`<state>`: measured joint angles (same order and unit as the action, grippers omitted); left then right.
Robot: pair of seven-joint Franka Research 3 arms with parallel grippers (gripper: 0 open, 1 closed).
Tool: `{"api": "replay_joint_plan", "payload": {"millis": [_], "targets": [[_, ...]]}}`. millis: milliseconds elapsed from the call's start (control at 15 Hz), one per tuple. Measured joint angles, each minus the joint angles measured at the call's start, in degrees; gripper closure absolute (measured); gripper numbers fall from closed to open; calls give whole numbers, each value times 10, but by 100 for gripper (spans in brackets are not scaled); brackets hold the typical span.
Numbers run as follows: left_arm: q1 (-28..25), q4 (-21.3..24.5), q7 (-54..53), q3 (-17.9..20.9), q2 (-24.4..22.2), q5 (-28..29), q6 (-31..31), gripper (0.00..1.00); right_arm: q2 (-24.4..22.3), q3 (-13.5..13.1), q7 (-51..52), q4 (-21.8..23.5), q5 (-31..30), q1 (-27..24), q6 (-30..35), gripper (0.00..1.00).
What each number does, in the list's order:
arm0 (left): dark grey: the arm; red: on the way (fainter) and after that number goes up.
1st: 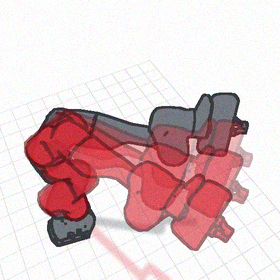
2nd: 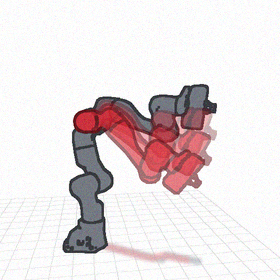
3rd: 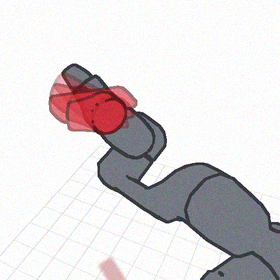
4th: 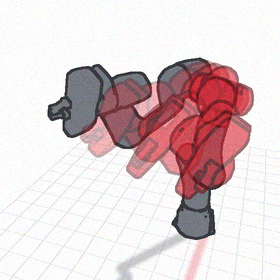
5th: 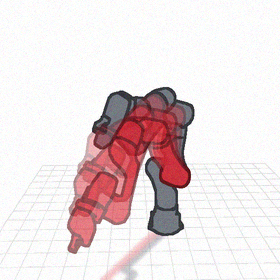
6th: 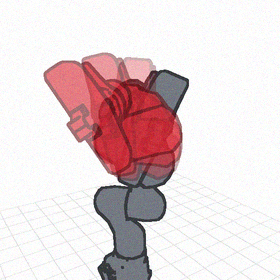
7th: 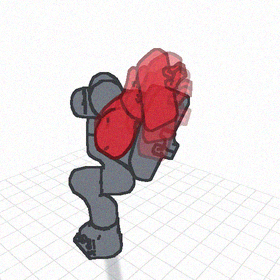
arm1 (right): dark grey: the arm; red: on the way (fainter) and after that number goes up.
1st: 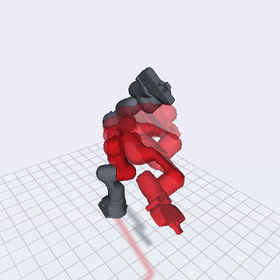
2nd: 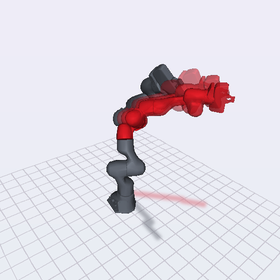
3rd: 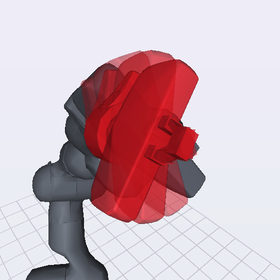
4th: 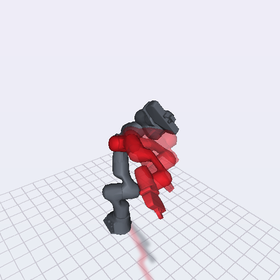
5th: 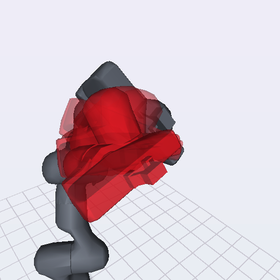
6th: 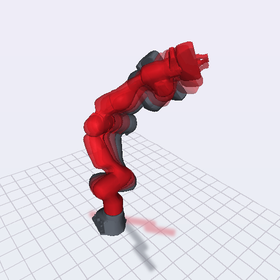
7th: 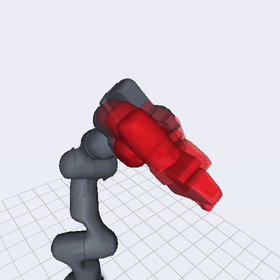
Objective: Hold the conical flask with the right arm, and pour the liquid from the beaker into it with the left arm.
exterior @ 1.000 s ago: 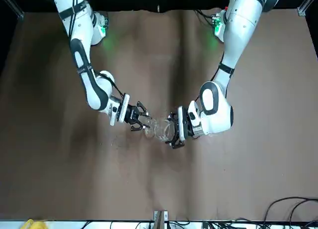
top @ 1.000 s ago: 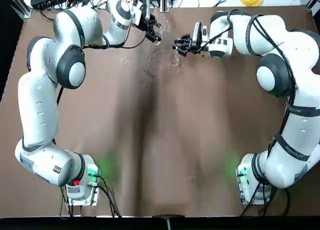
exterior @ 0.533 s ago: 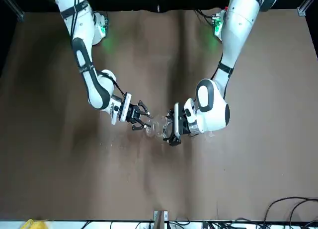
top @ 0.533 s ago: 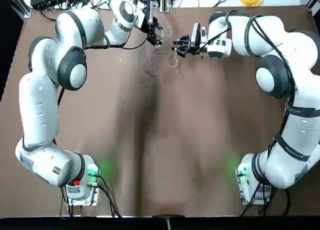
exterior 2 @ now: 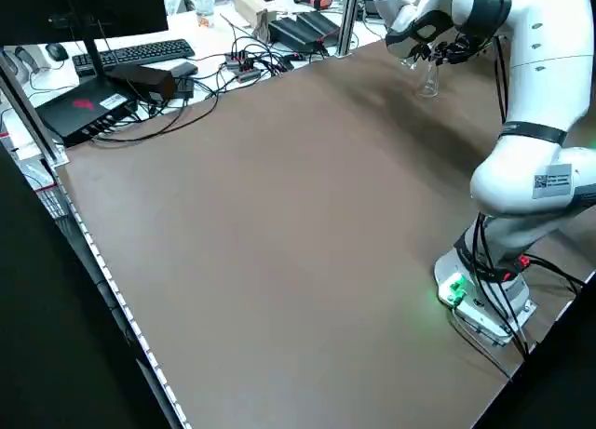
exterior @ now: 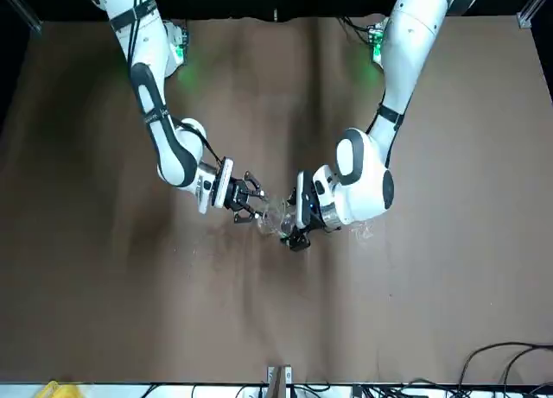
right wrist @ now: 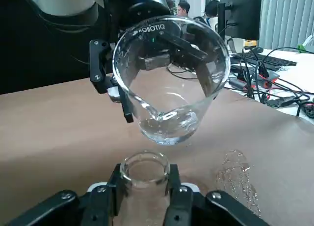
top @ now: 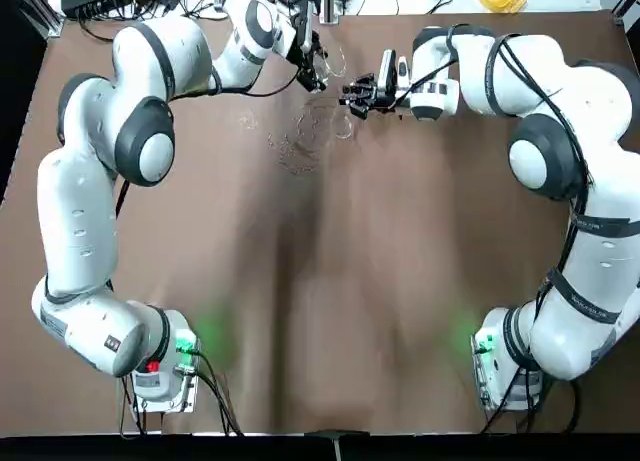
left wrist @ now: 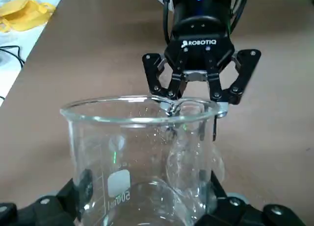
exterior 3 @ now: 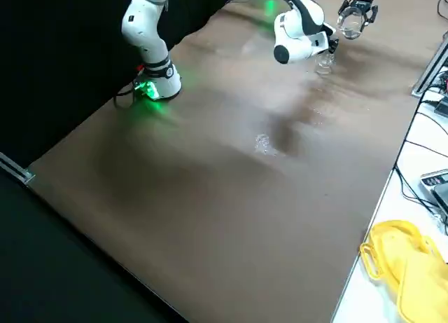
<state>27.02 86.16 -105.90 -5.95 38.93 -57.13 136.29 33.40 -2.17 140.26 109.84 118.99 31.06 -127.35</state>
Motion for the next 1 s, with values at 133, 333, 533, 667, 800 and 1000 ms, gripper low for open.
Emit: {"api": "replay_joint_plan", "payload": {"millis": [133, 333, 533, 667, 800, 1000], "targets": [[1, 0, 11, 0, -1, 27, 2, 2, 0, -1, 0, 0, 0, 0, 0, 61], [1, 0, 24, 0, -4, 61, 2, 2, 0, -1, 0, 0, 0, 0, -1, 61], [5, 0, 24, 0, -9, 65, 2, 2, 0, -1, 0, 0, 0, 1, -2, 61], [14, 0, 24, 5, -10, 66, 3, 2, 0, -1, 0, 0, 1, 2, -3, 61], [46, 0, 24, 40, -15, 66, 8, 2, 0, -1, 0, 0, 1, 5, -3, 61], [81, 0, 26, 80, -20, 92, 8, 2, 0, -1, 0, 0, 1, 5, -3, 61]]}}
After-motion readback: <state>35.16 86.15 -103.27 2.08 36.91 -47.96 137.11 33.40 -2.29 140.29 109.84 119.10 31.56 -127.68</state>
